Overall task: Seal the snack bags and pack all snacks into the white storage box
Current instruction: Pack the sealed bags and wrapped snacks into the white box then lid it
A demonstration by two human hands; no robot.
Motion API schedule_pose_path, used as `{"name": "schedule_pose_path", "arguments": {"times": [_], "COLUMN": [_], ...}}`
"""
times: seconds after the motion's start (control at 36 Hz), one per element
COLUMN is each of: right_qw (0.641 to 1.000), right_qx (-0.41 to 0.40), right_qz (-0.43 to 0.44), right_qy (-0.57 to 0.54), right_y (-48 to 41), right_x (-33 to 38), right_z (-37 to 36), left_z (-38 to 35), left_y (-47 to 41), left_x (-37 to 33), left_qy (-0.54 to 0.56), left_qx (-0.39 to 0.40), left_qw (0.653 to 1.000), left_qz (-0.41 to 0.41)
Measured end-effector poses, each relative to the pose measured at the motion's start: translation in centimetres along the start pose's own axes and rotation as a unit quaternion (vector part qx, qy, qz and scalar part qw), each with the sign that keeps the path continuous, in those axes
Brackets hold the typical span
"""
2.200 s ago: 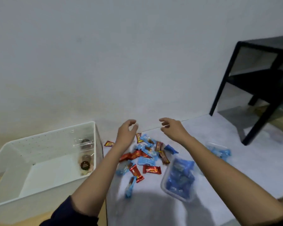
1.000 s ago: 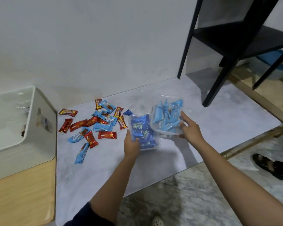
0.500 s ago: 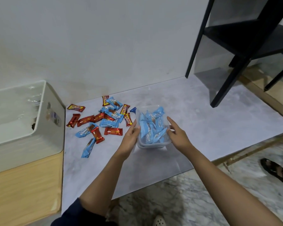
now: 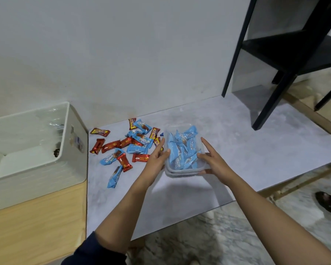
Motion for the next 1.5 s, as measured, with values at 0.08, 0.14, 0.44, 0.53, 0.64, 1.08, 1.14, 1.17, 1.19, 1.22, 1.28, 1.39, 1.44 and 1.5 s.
{"name": "schedule_pose_path", "arguments": {"times": [0.08,0.14,0.44,0.53,0.64,1.08,1.14,1.17,1.19,1.22,1.28,1.39,1.44,1.5], "right_qw": [0.999,0.998,0.980,0.972,0.966,0.958,0.955,0.955,0.955,0.955,0.955,0.957,0.954,0.950], "right_qx": [0.006,0.015,0.084,0.107,0.136,0.208,0.219,0.221,0.222,0.223,0.220,0.210,0.212,0.212], "right_qz": [0.020,0.039,0.155,0.178,0.188,0.100,0.070,0.057,0.045,0.033,0.007,-0.040,-0.062,-0.075], "right_qy": [0.027,0.038,0.096,0.109,0.114,0.173,0.186,0.188,0.190,0.192,0.197,0.196,0.204,0.216], "right_y": [-0.3,-0.4,-2.0,-3.0,-4.6,-13.4,-14.3,-14.6,-14.9,-15.2,-15.7,-17.0,-17.7,-18.1], "right_x": [3.1,5.6,19.5,22.0,23.9,19.2,17.5,16.8,16.1,15.3,14.0,11.5,10.4,9.7], "right_z": [-1.0,-2.3,-15.3,-20.9,-29.0,-55.2,-56.4,-56.8,-57.0,-57.2,-57.5,-57.6,-57.7,-58.0], "left_z": [1.6,3.1,16.6,22.2,29.9,54.6,55.5,55.8,56.0,56.2,56.3,55.9,55.9,56.1], "left_y": [0.8,1.4,7.1,9.4,12.7,19.9,19.7,19.5,19.3,19.0,18.3,17.2,16.7,16.3], "left_x": [-2.5,-4.7,-15.7,-17.5,-19.0,-11.4,-9.6,-8.6,-7.6,-6.8,-5.3,-3.6,-2.6,-1.6], "left_qy": [-0.018,-0.024,-0.034,-0.050,-0.067,-0.101,-0.104,-0.098,-0.091,-0.088,-0.087,-0.086,-0.078,-0.071], "left_qx": [-0.014,-0.026,-0.078,-0.101,-0.108,-0.127,-0.127,-0.126,-0.128,-0.133,-0.146,-0.157,-0.151,-0.147], "left_qw": [1.000,0.999,0.987,0.981,0.978,0.986,0.986,0.987,0.987,0.987,0.984,0.980,0.981,0.981], "left_qz": [-0.017,-0.038,-0.139,-0.158,-0.165,-0.028,-0.007,0.006,0.019,0.031,0.058,0.087,0.095,0.102]}}
Point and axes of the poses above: each hand's wrist, its own y-axis away from the middle knuckle, its own z-axis out of the back of the hand, x = y × z, the point moved 10 cm from there along -y, towards the middle knuckle, and after that the axes turned 8 degrees about x, right-handed, at the moved point
